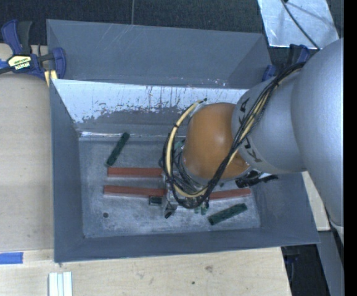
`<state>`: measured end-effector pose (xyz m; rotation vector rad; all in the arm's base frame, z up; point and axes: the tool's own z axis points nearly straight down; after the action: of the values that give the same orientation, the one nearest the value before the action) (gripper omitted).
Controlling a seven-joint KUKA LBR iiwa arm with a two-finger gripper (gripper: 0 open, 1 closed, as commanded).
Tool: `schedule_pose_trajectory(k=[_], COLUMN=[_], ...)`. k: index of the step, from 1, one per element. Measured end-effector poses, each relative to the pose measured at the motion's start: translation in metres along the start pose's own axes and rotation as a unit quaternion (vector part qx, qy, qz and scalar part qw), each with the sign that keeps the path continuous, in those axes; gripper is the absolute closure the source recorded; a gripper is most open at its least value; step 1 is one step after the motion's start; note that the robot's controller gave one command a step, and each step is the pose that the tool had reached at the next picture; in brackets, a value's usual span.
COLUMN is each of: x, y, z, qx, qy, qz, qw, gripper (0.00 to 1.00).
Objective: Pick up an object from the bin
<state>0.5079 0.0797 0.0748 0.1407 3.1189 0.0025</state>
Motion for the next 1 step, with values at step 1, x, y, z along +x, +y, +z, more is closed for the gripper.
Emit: schedule_pose_trajectory(k=[1], x=[0.0092], y=[-0.006], z=[-0.0001], qx=[-0.002], qy=[0.0004], qz=[0.005], qw=[1.0], gripper=[1.0])
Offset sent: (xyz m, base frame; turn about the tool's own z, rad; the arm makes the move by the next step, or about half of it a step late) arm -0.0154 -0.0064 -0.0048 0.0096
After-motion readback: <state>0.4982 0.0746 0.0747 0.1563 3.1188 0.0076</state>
